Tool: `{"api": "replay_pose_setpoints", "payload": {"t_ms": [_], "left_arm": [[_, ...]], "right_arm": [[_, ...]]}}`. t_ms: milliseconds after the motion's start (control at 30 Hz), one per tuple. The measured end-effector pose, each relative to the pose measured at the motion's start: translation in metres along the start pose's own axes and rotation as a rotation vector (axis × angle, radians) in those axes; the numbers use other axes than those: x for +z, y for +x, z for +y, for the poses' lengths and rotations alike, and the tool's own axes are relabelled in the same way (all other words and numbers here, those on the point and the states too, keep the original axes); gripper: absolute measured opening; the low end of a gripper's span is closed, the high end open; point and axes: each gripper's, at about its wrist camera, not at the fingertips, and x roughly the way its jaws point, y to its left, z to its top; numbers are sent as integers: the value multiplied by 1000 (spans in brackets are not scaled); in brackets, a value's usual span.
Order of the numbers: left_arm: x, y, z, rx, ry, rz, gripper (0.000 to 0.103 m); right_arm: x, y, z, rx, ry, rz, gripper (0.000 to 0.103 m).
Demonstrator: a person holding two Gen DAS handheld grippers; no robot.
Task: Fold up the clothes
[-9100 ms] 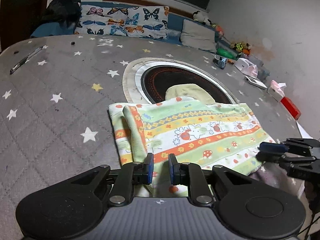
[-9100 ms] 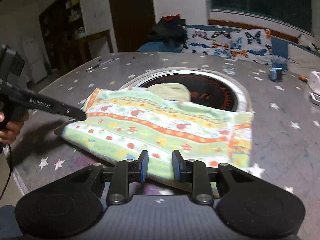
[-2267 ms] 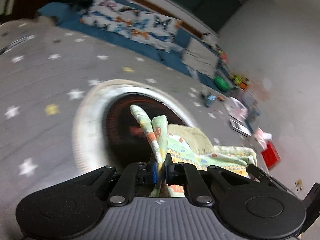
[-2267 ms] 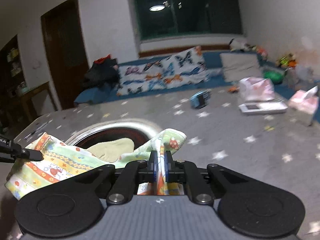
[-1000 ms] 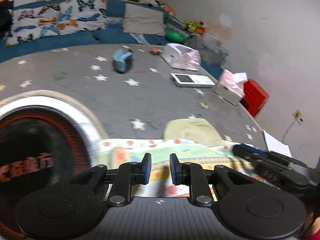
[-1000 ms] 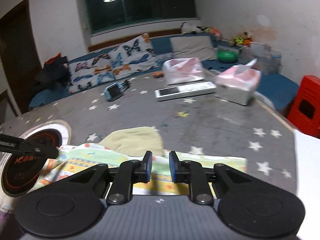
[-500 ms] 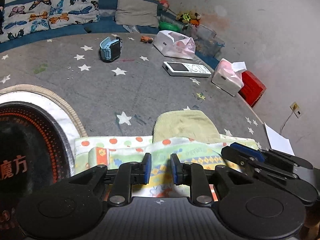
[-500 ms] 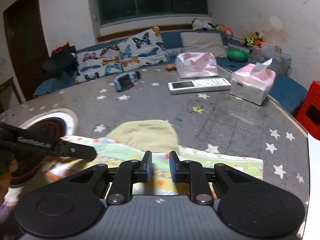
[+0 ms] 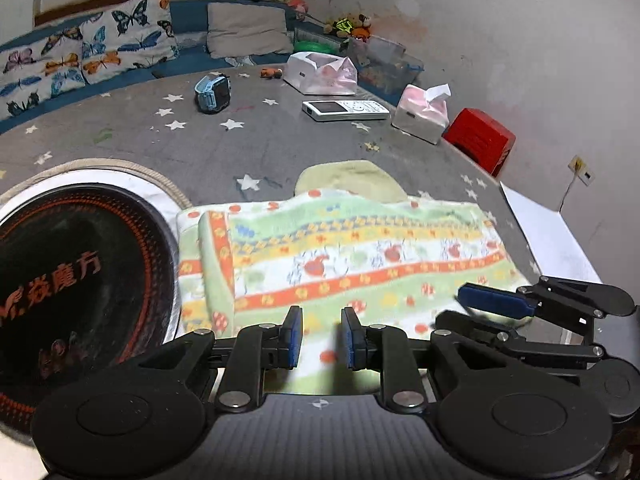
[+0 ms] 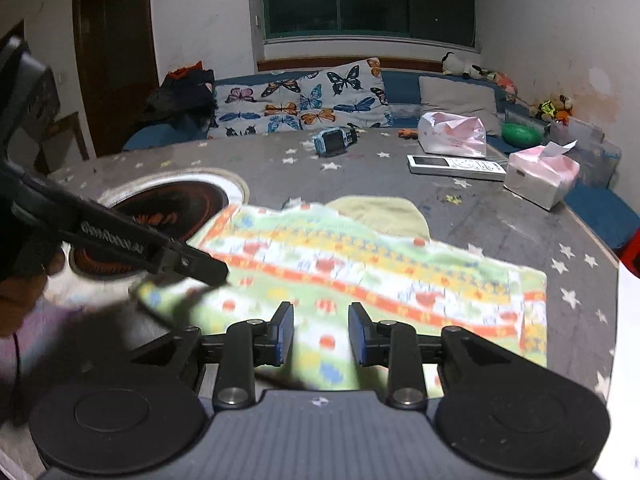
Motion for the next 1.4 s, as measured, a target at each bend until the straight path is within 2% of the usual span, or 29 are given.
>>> {"api": "replay_pose_setpoints", "payload": {"t_ms": [100, 267, 367, 500, 667, 833, 900, 1067, 1133, 1300, 1367, 1400], "left_arm": [[-8, 4, 1, 7, -11, 13, 25], [-10, -9, -2, 12, -21, -24, 28], [-15, -9, -2, 14, -14, -24, 28], [-19, -6, 2, 20, -34, -15, 29], [-20, -17, 4, 17, -44, -38, 32], [-25, -14, 10, 28, -68, -26, 32], [-24, -17, 10, 26, -81, -28, 34], [-26, -27, 5, 37, -74, -39, 47], [-28, -29, 3, 45, -73, -38, 50], [-35, -36, 0, 60, -78, -38, 59], [-38, -39, 0, 69, -80, -41, 64], [-40, -40, 0, 74, -80, -42, 65]], "right_arm": [[-11, 0, 6, -9, -10, 16, 32], [-15, -14, 7, -41, -6, -25, 33], [-18, -19, -1, -60, 25, -32, 33], [-27, -18, -8, -76, 45, 0, 34], [-25, -32, -17, -111, 64, -38, 37], [-35, -30, -38, -156, 144, -4, 37], [-38, -31, -41, -155, 158, 0, 37], [-35, -42, -34, -154, 144, -30, 39], [-35, -43, -31, -153, 142, -35, 52], [-35, -46, -22, -137, 159, -48, 55], [-35, -47, -18, -130, 165, -50, 61], [-36, -47, -16, -133, 168, -53, 67]]}}
